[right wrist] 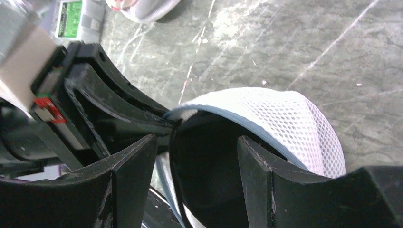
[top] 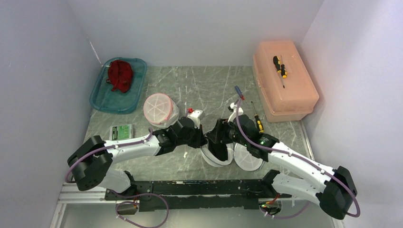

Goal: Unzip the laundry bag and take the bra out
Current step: Pick up the bra from the laundry bag.

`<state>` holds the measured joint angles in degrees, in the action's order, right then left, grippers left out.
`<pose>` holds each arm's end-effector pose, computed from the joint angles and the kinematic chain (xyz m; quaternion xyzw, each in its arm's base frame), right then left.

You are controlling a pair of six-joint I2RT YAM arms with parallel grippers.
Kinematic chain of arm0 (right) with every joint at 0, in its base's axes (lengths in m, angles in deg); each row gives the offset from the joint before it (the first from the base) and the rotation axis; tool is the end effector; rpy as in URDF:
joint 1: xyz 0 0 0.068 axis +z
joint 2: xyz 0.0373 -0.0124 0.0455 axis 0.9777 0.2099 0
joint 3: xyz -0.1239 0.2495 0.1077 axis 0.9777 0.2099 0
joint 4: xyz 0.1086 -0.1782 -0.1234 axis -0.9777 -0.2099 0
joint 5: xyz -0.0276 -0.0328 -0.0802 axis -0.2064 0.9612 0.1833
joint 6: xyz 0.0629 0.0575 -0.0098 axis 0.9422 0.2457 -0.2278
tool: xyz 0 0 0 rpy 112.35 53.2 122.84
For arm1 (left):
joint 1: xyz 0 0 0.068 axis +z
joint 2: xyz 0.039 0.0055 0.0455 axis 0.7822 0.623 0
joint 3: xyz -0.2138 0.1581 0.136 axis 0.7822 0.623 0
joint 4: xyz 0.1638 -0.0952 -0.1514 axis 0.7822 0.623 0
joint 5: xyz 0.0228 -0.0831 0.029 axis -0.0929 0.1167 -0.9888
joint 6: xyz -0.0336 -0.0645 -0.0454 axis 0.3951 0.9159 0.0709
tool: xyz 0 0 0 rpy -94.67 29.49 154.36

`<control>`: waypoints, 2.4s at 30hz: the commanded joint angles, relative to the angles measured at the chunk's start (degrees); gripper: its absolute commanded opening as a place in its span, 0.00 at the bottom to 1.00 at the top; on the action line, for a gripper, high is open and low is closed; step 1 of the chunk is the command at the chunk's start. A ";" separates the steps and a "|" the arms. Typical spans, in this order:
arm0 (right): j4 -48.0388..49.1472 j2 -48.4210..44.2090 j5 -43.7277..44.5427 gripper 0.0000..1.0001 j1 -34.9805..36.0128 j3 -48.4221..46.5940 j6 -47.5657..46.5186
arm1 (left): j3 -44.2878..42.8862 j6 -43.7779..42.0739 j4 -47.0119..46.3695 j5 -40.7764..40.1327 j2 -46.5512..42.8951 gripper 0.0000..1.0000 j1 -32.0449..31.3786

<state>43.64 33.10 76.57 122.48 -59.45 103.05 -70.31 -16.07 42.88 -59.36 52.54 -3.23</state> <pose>0.1515 0.1495 0.2519 -0.0586 0.8665 0.3237 0.3754 0.1771 -0.2550 0.2269 0.1462 0.8693 -0.3500 0.3169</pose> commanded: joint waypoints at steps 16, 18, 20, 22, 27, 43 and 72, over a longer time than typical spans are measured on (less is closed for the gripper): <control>-6.96 6.57 4.71 0.47 -0.10 -7.70 2.34 | 0.02 -1.02 -3.14 0.82 -1.71 0.03 -0.55; -7.42 6.59 4.91 0.45 -0.13 -7.50 2.23 | 0.01 -1.05 -3.12 0.74 -1.74 0.03 -0.53; -7.64 6.46 4.83 0.40 -0.13 -7.27 2.25 | 0.09 -0.95 -3.21 0.83 -1.66 0.03 -0.56; -7.73 6.18 4.63 0.31 -0.12 -7.26 2.23 | 0.06 -0.86 -3.15 0.79 -1.61 0.03 -0.57; -9.20 4.77 5.38 0.08 -0.21 -7.23 1.94 | 0.09 -0.71 -2.94 0.67 -1.83 0.03 -0.58; -18.95 -6.74 3.49 0.00 -1.35 -17.11 -8.32 | -1.20 -0.12 0.38 -0.96 -3.00 0.03 -0.52; -19.17 -1.72 20.61 0.00 -1.63 -39.12 0.10 | -13.47 -13.39 3.82 -12.24 -21.44 0.94 -1.80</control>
<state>19.05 29.69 91.56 121.08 -96.17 97.15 -80.95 -21.56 54.60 -69.37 29.98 -3.60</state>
